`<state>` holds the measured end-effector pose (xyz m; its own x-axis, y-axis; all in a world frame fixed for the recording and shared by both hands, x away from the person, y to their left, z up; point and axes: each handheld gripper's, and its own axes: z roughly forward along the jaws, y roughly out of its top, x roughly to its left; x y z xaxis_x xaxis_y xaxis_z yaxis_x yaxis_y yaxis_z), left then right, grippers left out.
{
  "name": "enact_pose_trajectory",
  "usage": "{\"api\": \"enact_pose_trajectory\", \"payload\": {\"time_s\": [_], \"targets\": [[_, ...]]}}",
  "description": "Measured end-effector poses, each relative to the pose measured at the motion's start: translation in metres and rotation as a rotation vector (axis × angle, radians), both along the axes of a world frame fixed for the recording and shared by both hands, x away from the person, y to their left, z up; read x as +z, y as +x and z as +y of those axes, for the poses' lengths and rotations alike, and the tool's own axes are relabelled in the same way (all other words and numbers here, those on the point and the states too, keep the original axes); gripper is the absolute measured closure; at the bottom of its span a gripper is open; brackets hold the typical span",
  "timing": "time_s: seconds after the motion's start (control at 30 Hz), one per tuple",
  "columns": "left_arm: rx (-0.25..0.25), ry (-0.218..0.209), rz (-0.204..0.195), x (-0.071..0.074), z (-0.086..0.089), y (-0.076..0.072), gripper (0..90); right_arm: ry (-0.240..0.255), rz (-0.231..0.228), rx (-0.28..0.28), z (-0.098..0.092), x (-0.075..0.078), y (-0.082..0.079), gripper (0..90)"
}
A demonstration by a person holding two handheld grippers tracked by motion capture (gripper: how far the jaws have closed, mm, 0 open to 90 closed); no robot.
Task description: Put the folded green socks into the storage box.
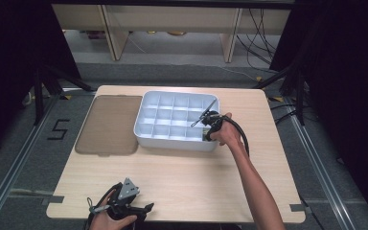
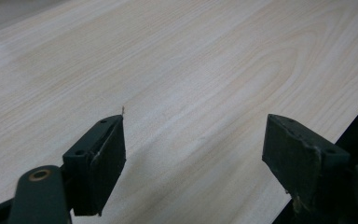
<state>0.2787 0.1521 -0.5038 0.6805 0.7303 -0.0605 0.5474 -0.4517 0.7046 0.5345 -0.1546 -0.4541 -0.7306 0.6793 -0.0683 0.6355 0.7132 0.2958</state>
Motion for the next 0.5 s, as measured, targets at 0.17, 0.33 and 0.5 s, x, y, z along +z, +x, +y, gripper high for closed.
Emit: {"api": "enact_pose_trajectory", "payload": {"time_s": [0.17, 0.33, 0.5], "targets": [[-0.016, 0.019, 0.011, 0.001, 0.002, 0.001, 20.6, 0.032, 0.004, -0.024, -0.001, 0.004, 0.000, 67.9], [-0.020, 0.021, 0.015, 0.001, 0.002, 0.000, 20.6, 0.086, -0.013, -0.043, -0.008, 0.017, -0.001, 58.6], [-0.025, 0.028, 0.013, 0.001, 0.002, 0.000, 20.6, 0.155, -0.032, -0.072, -0.015, 0.035, -0.004, 58.8]]}}
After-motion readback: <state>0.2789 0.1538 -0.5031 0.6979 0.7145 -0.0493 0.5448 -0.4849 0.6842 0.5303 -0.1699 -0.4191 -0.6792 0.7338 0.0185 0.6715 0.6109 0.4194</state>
